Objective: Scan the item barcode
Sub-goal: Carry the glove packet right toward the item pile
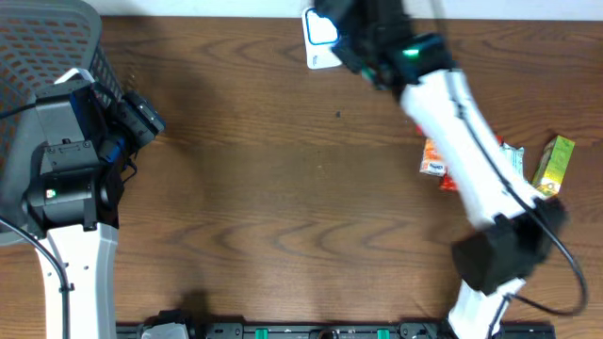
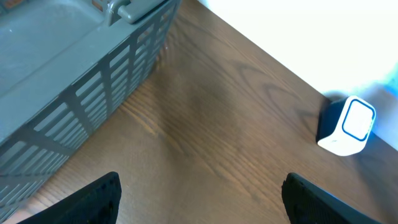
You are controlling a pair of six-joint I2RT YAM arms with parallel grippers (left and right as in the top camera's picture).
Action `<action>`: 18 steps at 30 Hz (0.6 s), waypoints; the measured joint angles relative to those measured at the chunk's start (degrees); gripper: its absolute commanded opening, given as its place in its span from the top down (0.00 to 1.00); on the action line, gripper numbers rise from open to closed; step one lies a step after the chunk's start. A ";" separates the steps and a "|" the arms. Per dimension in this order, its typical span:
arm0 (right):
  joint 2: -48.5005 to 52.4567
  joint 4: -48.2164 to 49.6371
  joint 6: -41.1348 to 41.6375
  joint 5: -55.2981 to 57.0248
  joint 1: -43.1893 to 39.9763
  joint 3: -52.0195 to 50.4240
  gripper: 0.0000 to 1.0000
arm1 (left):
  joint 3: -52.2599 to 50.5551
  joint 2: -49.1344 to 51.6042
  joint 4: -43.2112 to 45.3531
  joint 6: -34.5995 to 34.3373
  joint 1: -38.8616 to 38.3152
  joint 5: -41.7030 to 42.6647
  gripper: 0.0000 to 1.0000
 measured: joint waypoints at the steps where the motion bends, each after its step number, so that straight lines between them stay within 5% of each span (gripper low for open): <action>1: -1.20 -4.48 1.99 -1.07 -1.01 0.22 0.99 | 0.00 0.00 0.07 0.00 0.00 0.00 0.16; 8: -0.22 -28.24 10.23 -10.99 -8.92 -2.21 0.99 | 0.00 0.00 -0.02 0.00 0.00 0.00 0.16; 17: 1.77 -19.91 16.57 -15.63 -17.49 -19.85 0.98 | 0.00 0.00 -0.02 0.00 0.00 0.02 0.16; 18: 1.77 -18.64 17.29 -15.72 -18.38 -21.22 0.89 | 0.00 0.00 0.00 0.00 0.00 0.00 0.16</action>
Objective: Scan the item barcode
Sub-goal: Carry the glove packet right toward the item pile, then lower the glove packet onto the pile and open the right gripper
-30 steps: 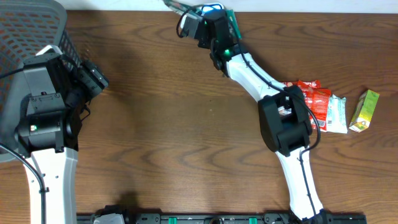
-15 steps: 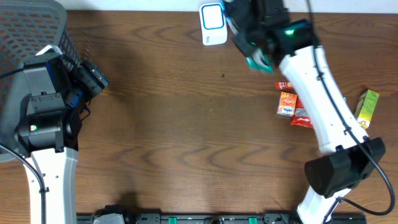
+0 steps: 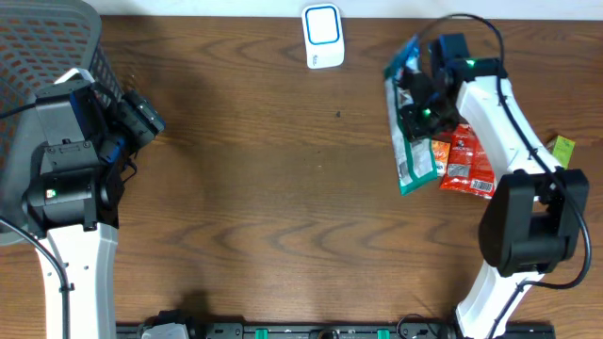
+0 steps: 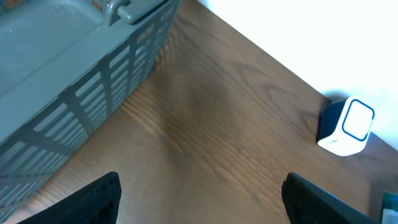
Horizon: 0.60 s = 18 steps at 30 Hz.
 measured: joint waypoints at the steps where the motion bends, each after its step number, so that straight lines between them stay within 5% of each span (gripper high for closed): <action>1: 0.00 1.01 0.50 -0.02 -0.72 -1.01 0.72 | 0.00 0.00 -0.02 0.00 0.00 0.00 0.16; 2: 0.00 2.32 1.07 -0.04 -1.53 -2.21 0.47 | 0.00 0.00 0.00 0.00 0.00 0.00 0.16; 3: 0.00 3.10 1.57 -0.17 -2.03 -2.95 0.33 | 0.00 0.00 -0.02 0.00 0.00 0.00 0.16; 8: 0.00 4.59 2.23 -0.20 -2.56 -5.33 0.04 | 0.00 0.00 0.00 0.02 0.00 0.00 0.16; 18: -0.02 2.03 2.93 3.06 -2.54 -2.32 0.01 | 0.00 0.00 0.00 0.00 0.00 0.00 0.16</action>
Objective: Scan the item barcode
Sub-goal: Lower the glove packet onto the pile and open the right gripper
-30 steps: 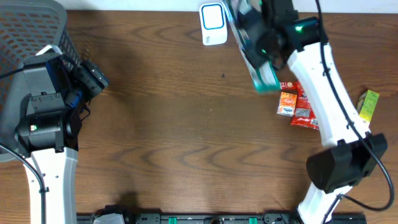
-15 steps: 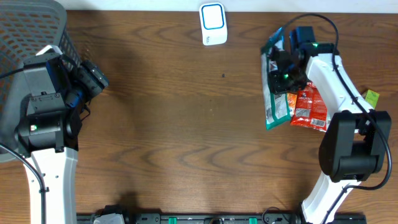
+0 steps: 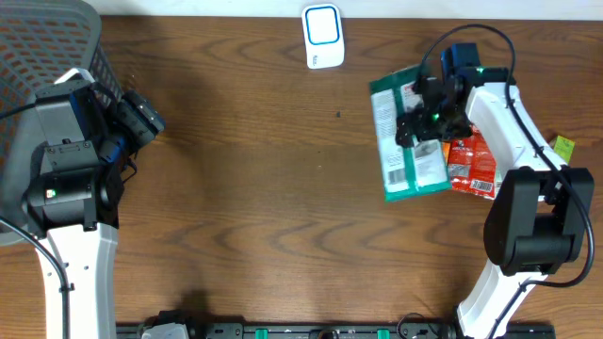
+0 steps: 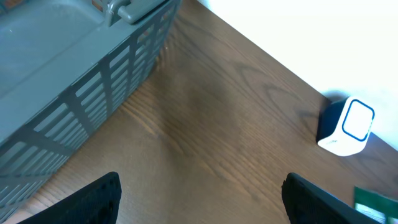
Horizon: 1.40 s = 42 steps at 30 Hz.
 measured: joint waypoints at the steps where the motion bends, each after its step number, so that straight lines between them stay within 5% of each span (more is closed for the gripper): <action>1: 0.00 -0.55 0.00 1.29 0.00 0.85 0.01 | 0.00 0.00 0.00 0.00 0.00 0.00 0.16; 42: 0.00 -1.88 0.00 9.25 0.00 4.15 0.01 | 0.00 0.00 0.00 0.00 0.00 0.00 0.16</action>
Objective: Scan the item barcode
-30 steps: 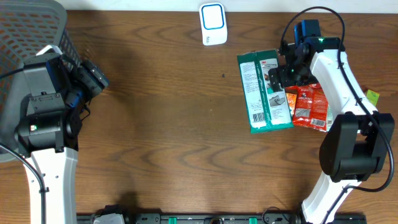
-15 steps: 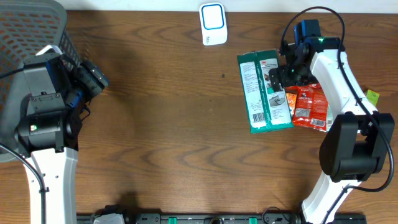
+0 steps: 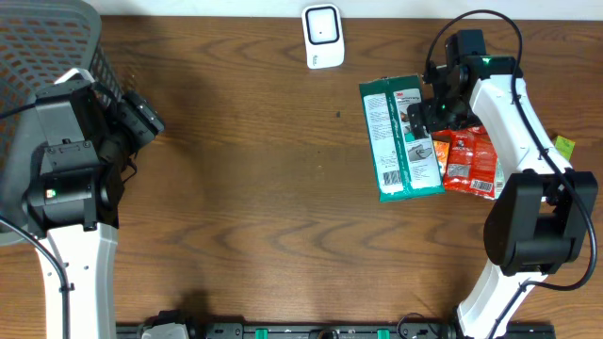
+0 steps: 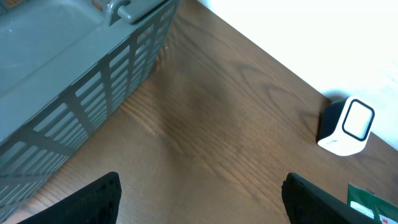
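Note:
A green packet point(image 3: 400, 139) lies label-up on the brown table, right of centre; its corner point(image 4: 372, 208) shows in the left wrist view. My right gripper point(image 3: 426, 110) sits over the packet's right edge and appears shut on it, though the jaws are partly hidden by the arm. The white barcode scanner point(image 3: 322, 36) stands at the far edge, also seen as a small box point(image 4: 348, 127) in the left wrist view. My left gripper point(image 4: 199, 208) is open and empty, held above bare wood beside the basket, far from the packet.
A grey slatted basket point(image 3: 47, 38) fills the far left corner point(image 4: 74, 81). A red packet point(image 3: 468, 160) lies just right of the green one, partly under the right arm. A yellow-green item point(image 3: 563, 146) peeks out at the right edge.
The green packet was tilted in the right gripper; now it is squarer and flatter, shifted slightly left and away. The left arm has not moved.
First the right arm reached to the scanner at the far edge, hiding it. Then it was back over the red packet with the green packet held edge-on. After that the packet faced up, tilted, and now it is flat beside the red packet. The left gripper stayed open throughout.

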You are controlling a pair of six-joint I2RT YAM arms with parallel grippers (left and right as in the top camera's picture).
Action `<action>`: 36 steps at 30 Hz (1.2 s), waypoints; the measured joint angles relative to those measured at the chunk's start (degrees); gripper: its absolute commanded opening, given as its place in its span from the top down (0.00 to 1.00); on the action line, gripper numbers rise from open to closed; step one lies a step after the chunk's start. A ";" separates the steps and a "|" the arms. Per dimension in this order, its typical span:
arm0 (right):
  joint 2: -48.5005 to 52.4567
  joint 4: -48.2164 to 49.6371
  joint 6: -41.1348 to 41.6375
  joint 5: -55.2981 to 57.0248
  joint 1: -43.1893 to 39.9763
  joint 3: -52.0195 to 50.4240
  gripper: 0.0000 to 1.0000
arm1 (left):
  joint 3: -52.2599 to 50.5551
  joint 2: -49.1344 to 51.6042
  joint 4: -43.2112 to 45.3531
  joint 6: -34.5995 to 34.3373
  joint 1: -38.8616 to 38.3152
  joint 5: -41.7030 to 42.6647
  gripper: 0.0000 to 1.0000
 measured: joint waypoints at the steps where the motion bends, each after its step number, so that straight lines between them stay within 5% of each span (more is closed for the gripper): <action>1: 0.00 0.00 0.00 0.00 0.00 0.00 0.01 | 0.00 0.00 0.00 0.00 0.00 0.00 0.16; 12: -2.05 -0.15 0.00 0.17 0.87 0.00 0.01 | 0.00 0.00 0.00 0.00 0.00 0.00 0.16; 23: -28.11 -0.09 0.02 0.22 2.99 0.22 0.01 | 0.00 0.00 0.00 0.00 0.00 0.00 0.16; 36: -47.39 -0.26 0.00 0.20 2.99 0.33 0.01 | 0.00 0.00 -0.02 0.00 0.00 0.02 0.16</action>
